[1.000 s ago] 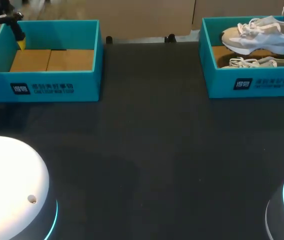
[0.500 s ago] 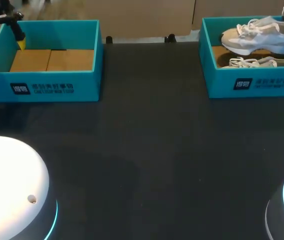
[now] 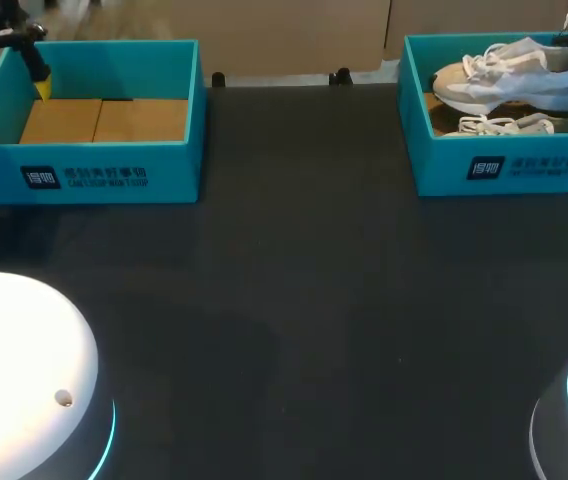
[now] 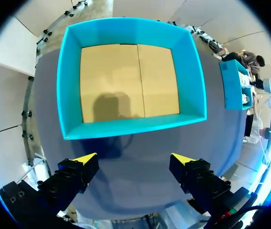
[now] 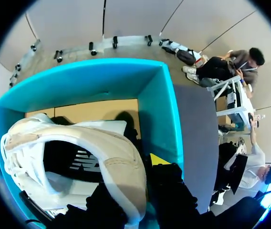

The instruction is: Take the shoe out of the shoebox, open the shoe tongue, remove and reinsert the insole, then place the shoe into the shoebox

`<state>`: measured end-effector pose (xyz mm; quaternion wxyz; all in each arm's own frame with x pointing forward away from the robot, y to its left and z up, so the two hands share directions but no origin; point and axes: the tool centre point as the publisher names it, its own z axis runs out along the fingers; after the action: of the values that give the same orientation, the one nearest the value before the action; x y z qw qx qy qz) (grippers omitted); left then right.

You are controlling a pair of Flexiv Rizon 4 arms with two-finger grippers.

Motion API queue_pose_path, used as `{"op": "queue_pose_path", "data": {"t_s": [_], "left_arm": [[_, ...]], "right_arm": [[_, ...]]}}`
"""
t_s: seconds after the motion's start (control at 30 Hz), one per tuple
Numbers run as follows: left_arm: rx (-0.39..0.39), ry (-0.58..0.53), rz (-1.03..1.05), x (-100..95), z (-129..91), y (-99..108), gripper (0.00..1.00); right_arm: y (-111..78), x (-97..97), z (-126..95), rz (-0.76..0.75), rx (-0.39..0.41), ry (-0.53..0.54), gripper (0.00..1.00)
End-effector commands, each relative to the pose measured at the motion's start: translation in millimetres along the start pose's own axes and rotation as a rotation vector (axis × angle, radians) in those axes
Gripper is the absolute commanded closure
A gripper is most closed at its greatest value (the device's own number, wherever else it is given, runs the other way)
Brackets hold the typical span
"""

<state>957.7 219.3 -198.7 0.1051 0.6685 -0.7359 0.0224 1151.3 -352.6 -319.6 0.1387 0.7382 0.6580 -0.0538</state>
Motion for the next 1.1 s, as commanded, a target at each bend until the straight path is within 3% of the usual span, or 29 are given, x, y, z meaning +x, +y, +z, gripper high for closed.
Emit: {"op": "queue_pose_path", "data": {"t_s": [0.03, 0.67, 1.1], "left_arm": [[-0.001, -0.002, 0.000, 0.0, -0.5, 0.2, 0.00], [-0.001, -0.002, 0.000, 0.0, -0.5, 0.2, 0.00], [-0.001, -0.002, 0.000, 0.0, -0.5, 0.2, 0.00]], "right_arm": [[-5.4, 1.0, 1.6, 0.005, -0.015, -0.003, 1.00], [-1.6, 17.8, 5.0, -0.033, -0.039, -0.035, 1.00], [1.4, 20.3, 23.3, -0.035, -0.014, -0.024, 1.00]]}}
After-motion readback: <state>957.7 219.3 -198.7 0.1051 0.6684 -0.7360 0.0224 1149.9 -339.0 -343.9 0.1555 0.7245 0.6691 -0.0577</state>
